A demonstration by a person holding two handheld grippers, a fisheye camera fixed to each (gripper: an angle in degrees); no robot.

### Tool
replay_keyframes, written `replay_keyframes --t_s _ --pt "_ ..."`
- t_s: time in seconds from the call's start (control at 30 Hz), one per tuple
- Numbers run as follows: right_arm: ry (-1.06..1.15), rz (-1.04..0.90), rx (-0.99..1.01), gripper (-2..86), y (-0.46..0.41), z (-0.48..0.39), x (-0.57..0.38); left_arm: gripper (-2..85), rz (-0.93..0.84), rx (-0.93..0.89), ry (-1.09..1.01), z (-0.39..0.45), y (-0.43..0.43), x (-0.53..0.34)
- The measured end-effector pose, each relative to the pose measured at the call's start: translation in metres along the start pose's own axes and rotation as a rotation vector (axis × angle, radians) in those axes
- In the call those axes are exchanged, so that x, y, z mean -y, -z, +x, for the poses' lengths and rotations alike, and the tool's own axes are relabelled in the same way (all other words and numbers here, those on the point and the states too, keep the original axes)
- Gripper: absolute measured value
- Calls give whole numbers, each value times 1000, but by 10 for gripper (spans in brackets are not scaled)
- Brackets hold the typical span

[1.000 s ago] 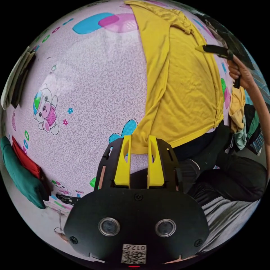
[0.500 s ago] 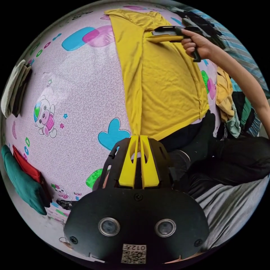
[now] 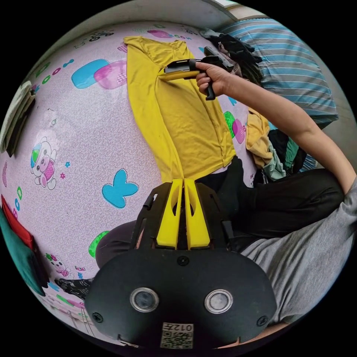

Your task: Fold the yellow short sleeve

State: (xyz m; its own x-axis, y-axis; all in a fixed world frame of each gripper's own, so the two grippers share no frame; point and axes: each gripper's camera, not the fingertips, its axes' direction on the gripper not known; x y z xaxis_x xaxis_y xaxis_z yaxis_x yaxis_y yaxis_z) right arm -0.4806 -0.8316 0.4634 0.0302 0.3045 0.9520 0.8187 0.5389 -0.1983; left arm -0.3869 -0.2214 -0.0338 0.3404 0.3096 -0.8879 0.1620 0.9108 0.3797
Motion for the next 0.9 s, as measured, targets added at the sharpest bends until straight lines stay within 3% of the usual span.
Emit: replay_keyframes --t_s 0.4,0.9 --pt "-52 -16 73 33 -11 27 4 9 133 -118 -4 -22 26 -24" --pt "0 -7 41 -1 -28 19 -2 7 97 -177 -2 -36 -2 -16"
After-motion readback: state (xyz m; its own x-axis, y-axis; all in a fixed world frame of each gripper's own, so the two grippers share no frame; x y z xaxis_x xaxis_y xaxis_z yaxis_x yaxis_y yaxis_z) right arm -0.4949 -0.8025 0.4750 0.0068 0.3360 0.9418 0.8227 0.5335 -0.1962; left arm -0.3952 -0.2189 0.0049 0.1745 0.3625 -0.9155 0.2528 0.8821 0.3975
